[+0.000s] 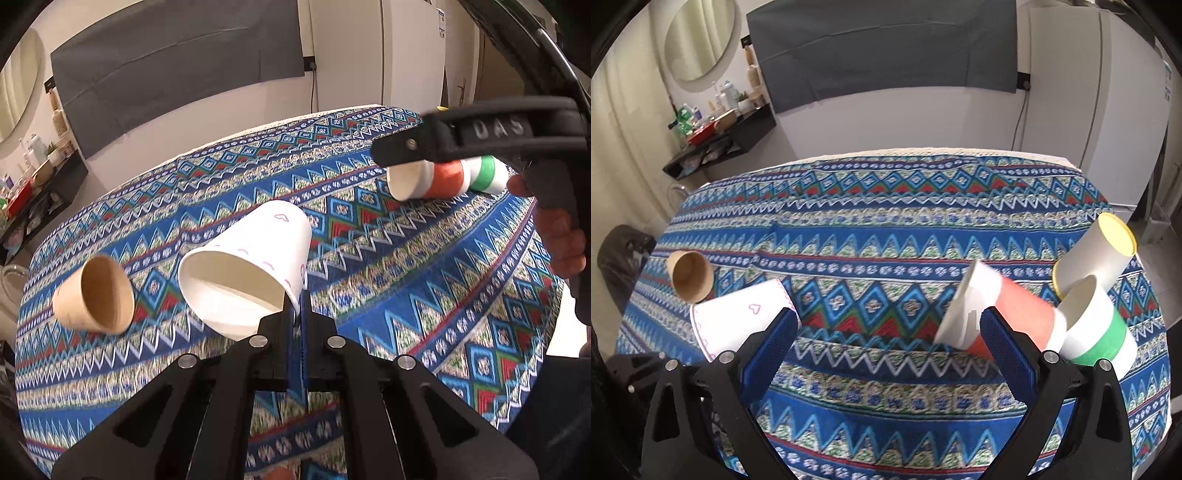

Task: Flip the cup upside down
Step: 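Close the right gripper on the white heart cup and lift it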

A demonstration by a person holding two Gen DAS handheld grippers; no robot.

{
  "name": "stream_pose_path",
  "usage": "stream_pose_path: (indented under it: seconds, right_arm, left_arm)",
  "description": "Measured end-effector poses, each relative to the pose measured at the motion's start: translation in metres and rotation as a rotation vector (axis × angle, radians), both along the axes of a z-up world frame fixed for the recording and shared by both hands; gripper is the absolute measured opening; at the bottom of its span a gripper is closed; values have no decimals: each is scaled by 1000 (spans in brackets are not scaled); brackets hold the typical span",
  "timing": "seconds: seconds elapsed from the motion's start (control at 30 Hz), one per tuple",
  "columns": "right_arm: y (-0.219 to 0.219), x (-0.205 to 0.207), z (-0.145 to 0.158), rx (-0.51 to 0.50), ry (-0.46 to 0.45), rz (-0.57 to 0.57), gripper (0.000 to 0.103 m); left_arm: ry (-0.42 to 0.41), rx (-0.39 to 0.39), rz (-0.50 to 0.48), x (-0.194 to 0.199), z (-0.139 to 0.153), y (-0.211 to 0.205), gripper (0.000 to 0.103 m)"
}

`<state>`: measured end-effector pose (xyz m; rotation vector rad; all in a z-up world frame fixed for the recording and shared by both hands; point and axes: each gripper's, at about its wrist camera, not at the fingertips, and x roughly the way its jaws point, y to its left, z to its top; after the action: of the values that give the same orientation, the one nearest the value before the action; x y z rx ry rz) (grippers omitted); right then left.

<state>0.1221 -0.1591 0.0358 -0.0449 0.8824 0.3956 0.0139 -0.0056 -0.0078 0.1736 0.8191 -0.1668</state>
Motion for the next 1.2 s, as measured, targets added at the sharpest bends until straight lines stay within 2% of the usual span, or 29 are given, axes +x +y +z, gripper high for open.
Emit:
stream_pose_path:
  seconds: [0.33, 0.43, 0.5, 0.6, 0.63, 0.7, 0.77, 0.9, 1.07, 1.2]
  right_arm:
    - [21, -15, -14, -3, 81, 45, 95]
    - [22, -16, -19, 0, 107, 49, 95]
    - [23, -17, -23, 6, 128, 54, 95]
    - [26, -18, -28, 4, 145, 55, 95]
    - [27, -18, -29, 3, 151, 56, 95]
    - [29, -17, -32, 17, 182, 67, 95]
    - [31, -15, -36, 53, 225, 70, 95]
    - [36, -13, -42, 100, 298, 79, 95]
    - [46, -10, -48, 179, 393, 83, 95]
    - [54, -6, -50, 225, 446, 87, 95]
  left_arm:
    - [-7, -17, 30, -38, -10, 9, 5]
    - [-10, -27, 43, -43, -10, 13, 20]
    - [-22, -30, 41, -48, -8, 15, 49]
    - [-56, -6, 52, -57, -4, 19, 69]
    - [-65, 11, 59, -60, -3, 21, 71]
    - [-84, 42, 66, -64, -1, 26, 83]
    - [-100, 70, 77, -66, 2, 31, 87]
    - [-122, 65, 105, -68, 7, 45, 92]
    - [-136, 65, 116, -59, 9, 62, 95]
    - [-117, 66, 133, -49, 4, 76, 96]
